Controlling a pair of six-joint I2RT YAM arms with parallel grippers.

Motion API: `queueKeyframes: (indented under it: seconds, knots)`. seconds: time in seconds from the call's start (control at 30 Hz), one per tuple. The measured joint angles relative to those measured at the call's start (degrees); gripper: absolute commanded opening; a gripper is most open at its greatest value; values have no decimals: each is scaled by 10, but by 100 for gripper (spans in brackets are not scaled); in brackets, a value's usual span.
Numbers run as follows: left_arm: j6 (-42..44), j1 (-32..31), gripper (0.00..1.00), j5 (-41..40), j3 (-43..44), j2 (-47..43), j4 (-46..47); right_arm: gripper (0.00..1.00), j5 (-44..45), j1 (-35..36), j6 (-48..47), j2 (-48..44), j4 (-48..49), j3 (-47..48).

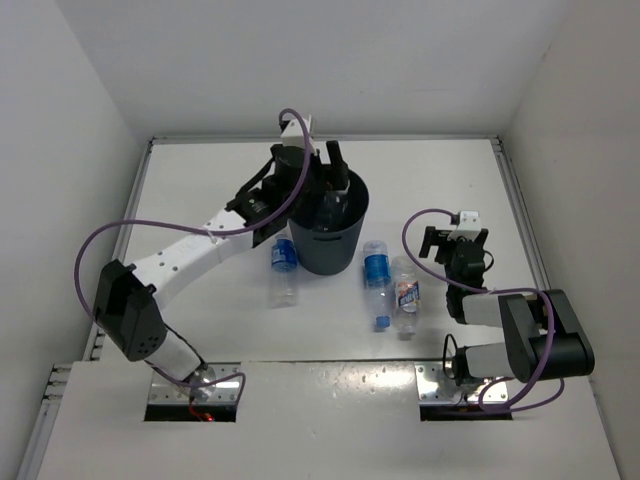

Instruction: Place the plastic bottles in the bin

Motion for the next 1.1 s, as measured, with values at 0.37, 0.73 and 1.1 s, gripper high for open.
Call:
queueKeyframes:
  seconds: [0.37,0.73,1.1]
  knots:
    - [28,1,100,-50,0,-79,-10,100,9,5,0,0,0,0]
    - [58,129,100,-94,-213,-333,-94,100,52,16,6,-13,-132,71]
    - [14,151,100,-140,-394,-540,-199,100,-100,14,-17,0,-647,495]
